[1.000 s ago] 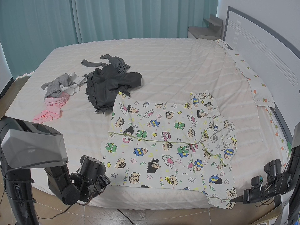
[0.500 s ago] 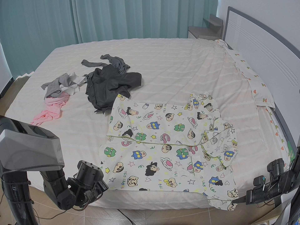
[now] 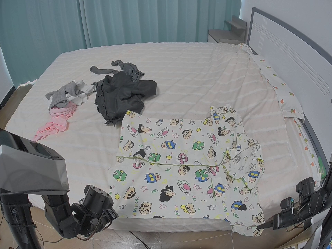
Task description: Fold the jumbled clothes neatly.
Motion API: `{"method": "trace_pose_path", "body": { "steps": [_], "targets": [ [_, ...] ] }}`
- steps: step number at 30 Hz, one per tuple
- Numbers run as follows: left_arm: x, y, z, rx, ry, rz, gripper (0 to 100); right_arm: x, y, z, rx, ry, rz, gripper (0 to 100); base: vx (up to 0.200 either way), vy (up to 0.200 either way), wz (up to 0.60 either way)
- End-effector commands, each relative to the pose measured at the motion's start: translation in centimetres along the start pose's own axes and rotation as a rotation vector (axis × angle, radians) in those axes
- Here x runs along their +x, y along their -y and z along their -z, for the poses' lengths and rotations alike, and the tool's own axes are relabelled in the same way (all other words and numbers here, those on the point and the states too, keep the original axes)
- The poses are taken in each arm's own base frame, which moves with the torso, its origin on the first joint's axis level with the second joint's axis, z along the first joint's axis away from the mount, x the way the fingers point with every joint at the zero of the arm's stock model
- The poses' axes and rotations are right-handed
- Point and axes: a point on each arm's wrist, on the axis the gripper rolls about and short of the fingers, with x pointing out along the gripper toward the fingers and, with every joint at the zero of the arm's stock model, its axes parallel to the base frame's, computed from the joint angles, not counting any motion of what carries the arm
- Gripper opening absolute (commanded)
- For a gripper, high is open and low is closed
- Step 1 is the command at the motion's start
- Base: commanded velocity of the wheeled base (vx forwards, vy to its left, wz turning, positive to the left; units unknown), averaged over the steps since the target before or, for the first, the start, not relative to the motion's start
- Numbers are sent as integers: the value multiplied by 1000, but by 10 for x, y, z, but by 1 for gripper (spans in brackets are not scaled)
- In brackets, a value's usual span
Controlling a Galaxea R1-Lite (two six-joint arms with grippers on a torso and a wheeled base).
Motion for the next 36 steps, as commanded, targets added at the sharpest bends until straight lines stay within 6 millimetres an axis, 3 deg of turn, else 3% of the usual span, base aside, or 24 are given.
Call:
{"method": "trace_pose_path", "body": {
  "steps": [1,14,25,28,36],
  "targets": [
    [-6,0,-2,-3,9,14,0,-3,-1,3,2,7,-1,0,0,0,0],
    [-22,34,-26,0,104,176,0,-24,-12,-19,-112,231,-84,0,0,0,0],
    [-12,74,-61,-17,154,192,0,-32,-21,-63,-98,377,-121,0,0,0,0],
    [-8,85,-78,-41,172,185,0,-32,-23,-76,-84,399,-137,0,0,0,0],
    [18,104,-99,-68,187,170,0,-21,-18,-105,-85,415,-143,0,0,0,0]
  ]
}}
